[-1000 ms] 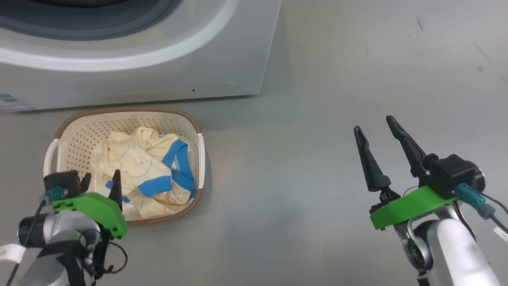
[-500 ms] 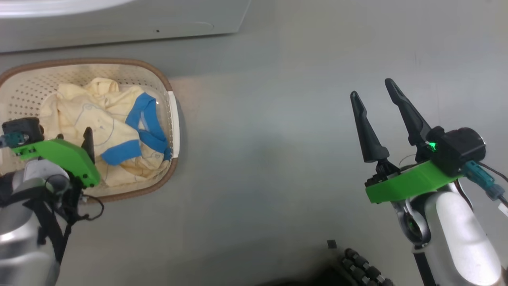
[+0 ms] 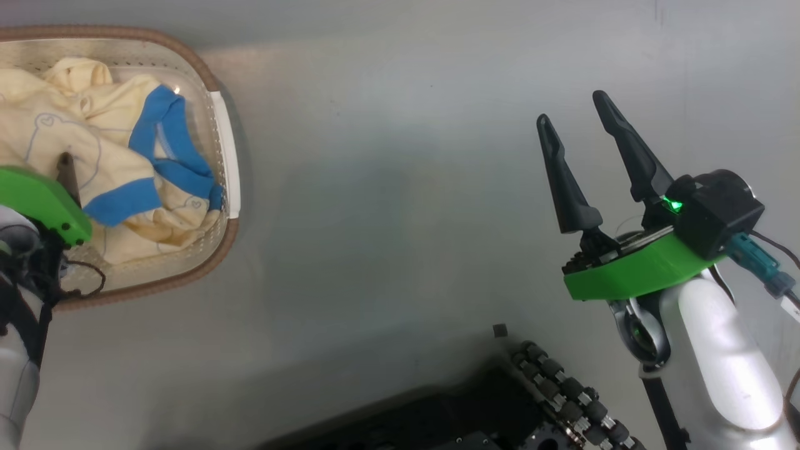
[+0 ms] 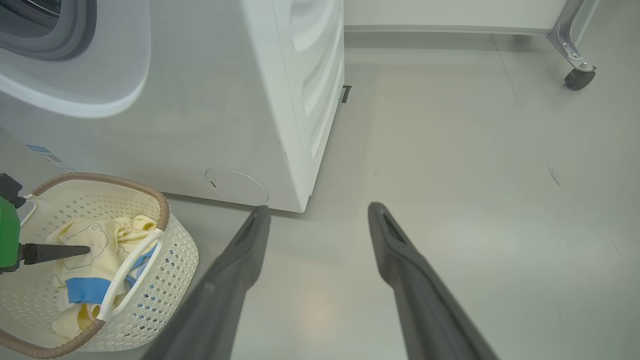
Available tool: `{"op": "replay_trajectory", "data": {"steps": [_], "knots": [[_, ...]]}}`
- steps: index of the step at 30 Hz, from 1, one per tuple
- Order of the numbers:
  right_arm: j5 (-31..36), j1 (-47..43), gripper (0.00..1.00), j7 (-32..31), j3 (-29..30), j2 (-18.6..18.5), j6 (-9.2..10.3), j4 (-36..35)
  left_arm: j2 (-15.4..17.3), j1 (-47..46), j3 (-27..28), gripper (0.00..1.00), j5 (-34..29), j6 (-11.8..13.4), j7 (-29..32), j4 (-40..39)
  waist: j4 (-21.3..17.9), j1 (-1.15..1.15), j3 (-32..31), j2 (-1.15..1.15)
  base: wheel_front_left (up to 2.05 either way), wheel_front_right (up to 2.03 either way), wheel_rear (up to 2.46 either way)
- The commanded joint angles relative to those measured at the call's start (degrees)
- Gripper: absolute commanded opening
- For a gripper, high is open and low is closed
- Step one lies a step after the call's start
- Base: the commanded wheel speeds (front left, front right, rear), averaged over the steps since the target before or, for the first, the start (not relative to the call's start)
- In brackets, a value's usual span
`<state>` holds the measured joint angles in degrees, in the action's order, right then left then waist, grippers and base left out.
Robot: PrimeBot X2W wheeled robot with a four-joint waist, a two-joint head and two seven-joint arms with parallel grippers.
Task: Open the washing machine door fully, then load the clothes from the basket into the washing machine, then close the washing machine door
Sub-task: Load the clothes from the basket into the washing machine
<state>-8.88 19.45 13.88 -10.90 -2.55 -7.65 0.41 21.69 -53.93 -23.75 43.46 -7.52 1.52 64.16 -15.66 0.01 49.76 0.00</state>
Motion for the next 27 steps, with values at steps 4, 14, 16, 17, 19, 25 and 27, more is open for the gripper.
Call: {"op": "replay_trajectory", "data": {"steps": [4,14,16,17,19,25,27], "knots": [[-0.9,-0.7,1.00,0.7,-1.4,-0.3,0.16,-1.2,1.6,-1.0,1.3,1.00,1.8,0.0,0.8,0.4,-1.0,-0.01,2.4,0.00,0.00,0.00,0.00],[-1.6,-0.3,1.00,1.0,-1.7,-0.3,0.16,-0.9,1.5,-0.9,-1.0,0.20,6.9,0.0,4.1,-0.5,-1.6,-0.01,3.1,0.00,0.00,0.00,0.00],[-1.5,-0.3,1.00,1.0,-1.5,-0.3,0.16,-0.7,1.2,-0.7,-1.4,0.00,7.2,0.0,3.5,-0.1,-1.3,-0.01,2.7,0.00,0.00,0.00,0.00],[-1.5,-0.3,1.00,1.0,-1.5,-0.3,0.16,-0.7,1.2,-0.7,-1.4,0.00,7.2,0.0,3.5,-0.1,-1.3,-0.01,2.7,0.00,0.00,0.00,0.00],[-1.3,-0.4,1.00,1.1,-1.3,-0.3,0.16,-0.5,0.9,-0.6,-1.5,0.00,7.6,0.0,2.4,0.3,-0.9,-0.01,2.2,0.00,0.00,0.00,0.00],[-1.0,-0.3,1.00,1.1,-0.8,-0.3,0.16,-0.2,0.3,-0.1,-3.0,0.00,7.5,0.0,-2.5,0.7,0.5,-0.01,0.2,0.00,0.00,0.00,0.00],[-0.7,-0.3,1.00,1.1,-0.5,-0.3,0.16,0.0,-0.1,0.0,-3.8,0.00,6.7,0.0,-4.7,0.9,1.0,-0.01,-0.8,0.00,0.00,0.00,0.00]]}}
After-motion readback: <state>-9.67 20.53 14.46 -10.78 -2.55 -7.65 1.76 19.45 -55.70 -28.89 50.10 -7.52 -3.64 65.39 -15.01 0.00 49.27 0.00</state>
